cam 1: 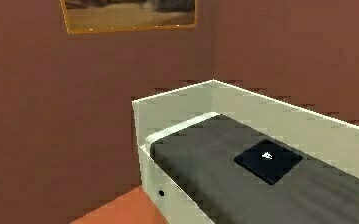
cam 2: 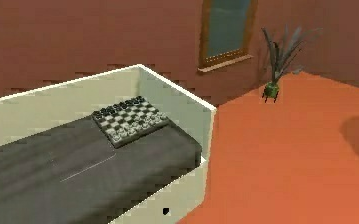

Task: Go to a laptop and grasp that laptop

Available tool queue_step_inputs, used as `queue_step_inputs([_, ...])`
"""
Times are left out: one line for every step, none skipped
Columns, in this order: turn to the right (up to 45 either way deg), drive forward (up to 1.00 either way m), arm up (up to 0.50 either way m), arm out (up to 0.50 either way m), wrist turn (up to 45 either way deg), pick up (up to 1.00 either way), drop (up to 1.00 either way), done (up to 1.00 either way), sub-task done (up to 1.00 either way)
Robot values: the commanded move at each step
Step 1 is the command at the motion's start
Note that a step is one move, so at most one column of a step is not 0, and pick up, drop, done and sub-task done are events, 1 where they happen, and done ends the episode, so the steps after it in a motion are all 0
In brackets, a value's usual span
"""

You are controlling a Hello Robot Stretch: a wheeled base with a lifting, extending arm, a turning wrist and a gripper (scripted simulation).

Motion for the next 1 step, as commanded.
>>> queue_step_inputs([0.0,0.5,0.0,0.0,0.0,0.0,0.0,0.0,0.0])
